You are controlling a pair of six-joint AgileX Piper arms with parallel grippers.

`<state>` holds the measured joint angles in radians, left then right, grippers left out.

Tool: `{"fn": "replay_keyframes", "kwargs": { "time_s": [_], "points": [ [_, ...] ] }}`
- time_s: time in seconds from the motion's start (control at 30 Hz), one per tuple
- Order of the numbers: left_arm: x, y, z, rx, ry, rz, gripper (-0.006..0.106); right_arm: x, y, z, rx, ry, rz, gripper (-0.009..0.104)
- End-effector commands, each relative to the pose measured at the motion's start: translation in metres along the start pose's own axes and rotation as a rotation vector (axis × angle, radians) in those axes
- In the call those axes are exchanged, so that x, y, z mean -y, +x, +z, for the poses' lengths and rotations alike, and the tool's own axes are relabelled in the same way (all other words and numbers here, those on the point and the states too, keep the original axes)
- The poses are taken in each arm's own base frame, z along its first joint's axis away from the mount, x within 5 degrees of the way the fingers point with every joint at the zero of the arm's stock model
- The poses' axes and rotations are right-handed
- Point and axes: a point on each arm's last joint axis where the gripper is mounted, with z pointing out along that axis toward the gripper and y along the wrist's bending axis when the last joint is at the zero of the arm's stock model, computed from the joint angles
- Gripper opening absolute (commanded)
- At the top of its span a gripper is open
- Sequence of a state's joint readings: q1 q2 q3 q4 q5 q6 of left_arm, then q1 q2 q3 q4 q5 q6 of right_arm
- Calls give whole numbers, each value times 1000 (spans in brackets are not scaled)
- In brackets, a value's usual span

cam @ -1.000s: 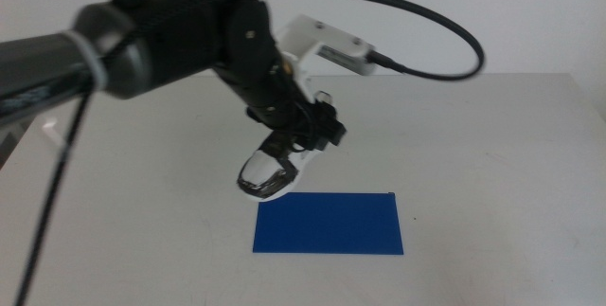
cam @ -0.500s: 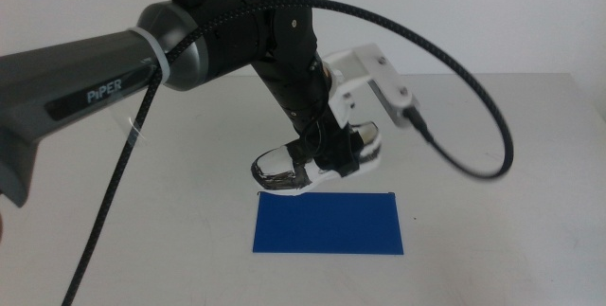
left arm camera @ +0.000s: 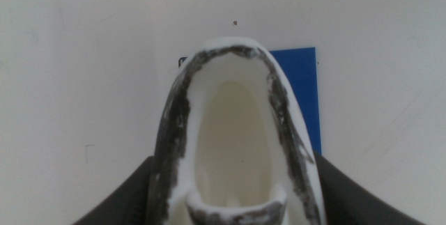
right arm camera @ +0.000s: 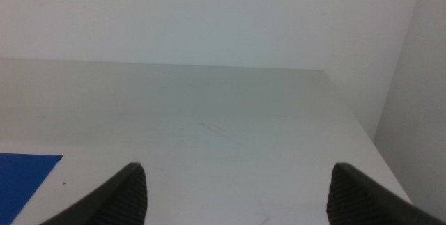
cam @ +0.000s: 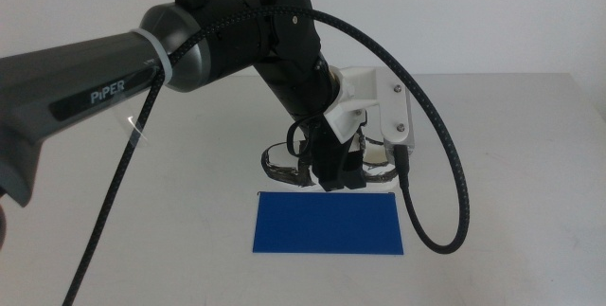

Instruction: Use one arm to grab the shoe from the table and place it on the mat.

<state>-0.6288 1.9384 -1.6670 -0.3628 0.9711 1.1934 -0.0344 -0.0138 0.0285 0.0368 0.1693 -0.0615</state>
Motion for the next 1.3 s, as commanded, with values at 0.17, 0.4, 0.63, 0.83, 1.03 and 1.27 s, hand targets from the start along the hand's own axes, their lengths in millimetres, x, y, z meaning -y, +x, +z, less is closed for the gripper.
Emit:
{"fn": "replay_keyframes", "kwargs": {
  "time_s": [0.17, 0.4, 0.63, 0.83, 1.03, 1.27],
  "points": [
    [-4, -20, -31, 102, -104, 10, -1, 1, -11, -3, 109, 12, -21, 66],
    [-5, -20, -31, 107, -118, 10, -1, 1, -11, -3, 109, 12, -21, 66],
    [-7, -14, -13, 82, -76, -25, -1, 1, -11, -3, 109, 12, -21, 66],
    [-9, -5, 17, 48, -23, -49, -1, 1, -11, -3, 109, 12, -21, 66],
    [-9, 3, 41, 19, 21, -67, -1, 1, -11, -3, 109, 12, -21, 66],
    [-8, 10, 57, -4, 52, -77, -1, 1, -11, -3, 109, 12, -21, 66]
  ]
}}
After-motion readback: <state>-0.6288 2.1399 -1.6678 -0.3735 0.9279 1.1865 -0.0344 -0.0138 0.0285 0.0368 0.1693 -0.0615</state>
